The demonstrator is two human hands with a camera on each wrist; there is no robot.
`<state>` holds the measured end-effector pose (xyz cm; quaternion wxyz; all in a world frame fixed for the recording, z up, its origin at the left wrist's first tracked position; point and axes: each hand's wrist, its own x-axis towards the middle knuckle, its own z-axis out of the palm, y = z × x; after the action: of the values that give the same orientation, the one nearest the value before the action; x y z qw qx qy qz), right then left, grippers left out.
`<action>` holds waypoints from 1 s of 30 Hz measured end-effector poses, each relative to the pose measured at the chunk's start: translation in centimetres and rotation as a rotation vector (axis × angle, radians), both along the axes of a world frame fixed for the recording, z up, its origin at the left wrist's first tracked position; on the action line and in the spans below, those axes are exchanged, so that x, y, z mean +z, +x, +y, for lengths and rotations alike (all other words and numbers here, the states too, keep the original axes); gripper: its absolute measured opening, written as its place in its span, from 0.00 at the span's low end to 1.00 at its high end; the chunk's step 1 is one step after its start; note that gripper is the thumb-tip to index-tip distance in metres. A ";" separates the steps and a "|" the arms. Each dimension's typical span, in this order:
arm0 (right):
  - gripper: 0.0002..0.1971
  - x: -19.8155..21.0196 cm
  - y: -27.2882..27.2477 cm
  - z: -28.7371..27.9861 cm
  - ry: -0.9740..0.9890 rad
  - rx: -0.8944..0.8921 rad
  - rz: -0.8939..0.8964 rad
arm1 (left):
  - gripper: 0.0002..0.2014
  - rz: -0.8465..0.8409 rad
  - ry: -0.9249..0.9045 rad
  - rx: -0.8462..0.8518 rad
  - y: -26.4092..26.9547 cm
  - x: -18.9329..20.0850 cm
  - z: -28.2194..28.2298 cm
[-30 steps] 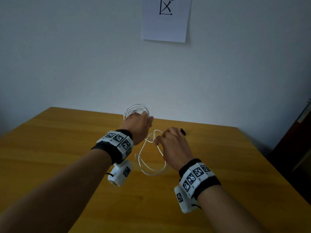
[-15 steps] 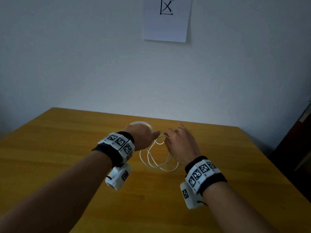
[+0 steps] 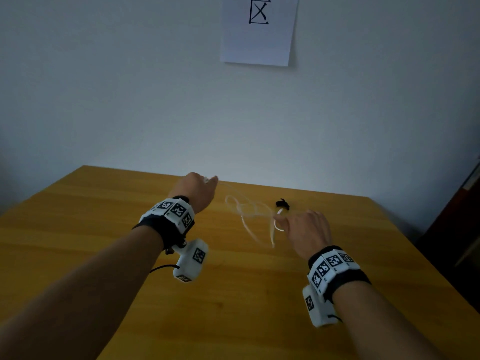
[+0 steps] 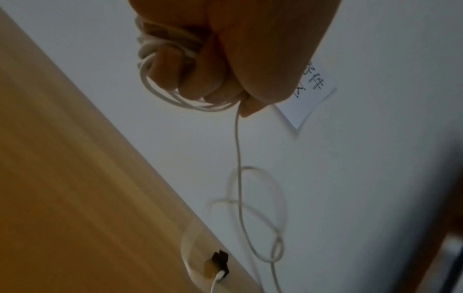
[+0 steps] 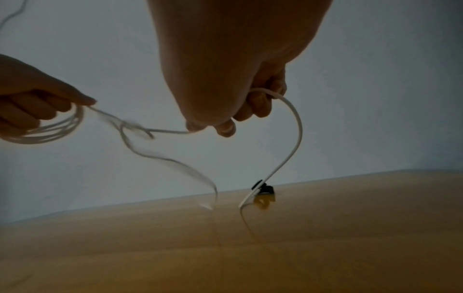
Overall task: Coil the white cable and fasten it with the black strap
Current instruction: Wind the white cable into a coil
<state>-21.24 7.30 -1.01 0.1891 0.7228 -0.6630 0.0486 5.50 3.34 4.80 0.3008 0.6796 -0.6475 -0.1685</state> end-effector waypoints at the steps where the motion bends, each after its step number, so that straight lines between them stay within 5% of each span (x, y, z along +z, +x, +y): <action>1: 0.27 -0.3 -0.6 0.0 -0.007 -0.033 0.031 | 0.28 0.045 -0.002 0.030 0.4 0.0 -0.2; 3: 0.12 -0.5 -1.5 0.4 0.093 -0.115 0.089 | 0.26 0.092 -0.011 0.085 1.2 -0.1 -0.6; 12: 0.10 -1.0 -2.3 -0.5 0.462 -0.567 -0.076 | 0.25 0.197 -0.072 0.235 2.6 0.6 -0.9; 16: 0.11 -1.1 -3.6 -0.2 0.437 -0.691 -0.091 | 0.25 0.257 -0.070 0.311 4.0 0.9 -1.3; 22: 0.14 -1.7 -4.5 0.3 0.416 -0.662 -0.145 | 0.26 0.255 -0.100 0.329 4.4 1.1 -0.8; 30: 0.11 -1.1 -1.5 -0.2 0.274 -0.454 -0.201 | 0.24 0.320 0.003 0.102 0.8 1.0 0.2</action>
<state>-22.70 7.15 -2.15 0.0290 0.5662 -0.8237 -0.0136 6.26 3.59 5.79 0.4070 0.6767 -0.5557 -0.2601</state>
